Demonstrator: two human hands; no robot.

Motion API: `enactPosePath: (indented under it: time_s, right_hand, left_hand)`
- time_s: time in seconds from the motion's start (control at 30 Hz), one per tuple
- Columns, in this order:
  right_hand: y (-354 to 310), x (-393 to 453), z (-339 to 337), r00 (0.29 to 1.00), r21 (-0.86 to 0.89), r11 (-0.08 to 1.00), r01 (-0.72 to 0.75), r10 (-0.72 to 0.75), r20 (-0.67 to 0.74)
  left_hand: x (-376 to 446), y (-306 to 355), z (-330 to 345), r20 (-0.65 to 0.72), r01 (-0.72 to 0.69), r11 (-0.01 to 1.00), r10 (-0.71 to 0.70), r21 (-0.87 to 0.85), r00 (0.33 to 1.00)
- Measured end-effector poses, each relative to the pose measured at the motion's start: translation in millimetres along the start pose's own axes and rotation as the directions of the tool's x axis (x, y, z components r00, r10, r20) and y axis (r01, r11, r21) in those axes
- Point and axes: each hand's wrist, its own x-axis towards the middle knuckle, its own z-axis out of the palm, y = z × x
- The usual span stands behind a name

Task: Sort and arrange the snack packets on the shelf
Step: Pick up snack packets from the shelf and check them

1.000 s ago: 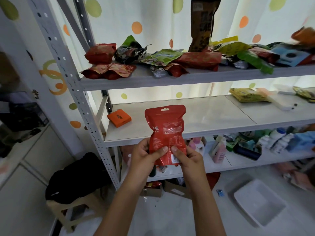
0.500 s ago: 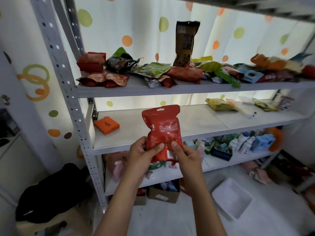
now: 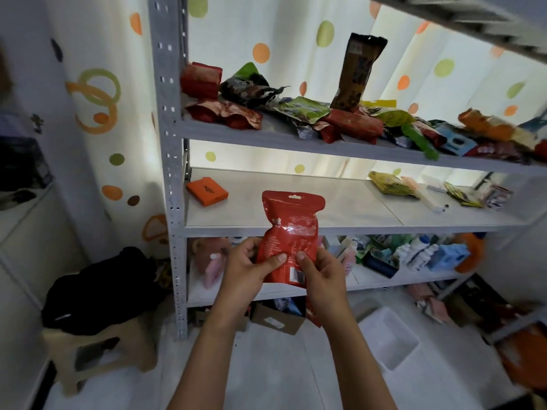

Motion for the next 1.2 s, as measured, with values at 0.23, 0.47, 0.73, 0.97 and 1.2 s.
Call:
enactPosePath:
  time_s: [0.23, 0.47, 0.73, 0.97, 1.2]
  right_hand:
    - [5.3, -14.5, 36.4, 0.999, 0.013, 1.000, 0.016, -0.015, -0.050]
    - [7.0, -21.4, 70.0, 0.995, 0.046, 0.999, 0.024, -0.020, -0.094]
    - [-7.8, -6.6, 64.0, 0.998, 0.311, 0.949, -0.049, 0.057, -0.018]
    - [-0.4, 10.7, 51.0, 0.996, 0.275, 0.957, -0.089, 0.089, 0.013]
    - [1.9, 37.2, 42.3, 0.987, 0.279, 0.954, -0.111, 0.072, 0.145]
  left_hand:
    - [-17.5, -3.4, -29.6, -0.048, -0.032, 0.999, 0.031, -0.020, 0.998]
    - [-23.6, 5.3, -41.8, -0.285, -0.074, 0.991, 0.103, 0.111, 0.953]
    - [-6.6, 10.4, -47.2, -0.271, -0.257, 0.943, 0.310, 0.213, 0.911]
    - [13.1, -4.4, -31.8, -0.278, -0.186, 0.970, 0.225, 0.159, 0.934]
    - [25.7, -1.5, -1.8, -0.151, -0.125, 0.986, 0.140, 0.106, 0.979]
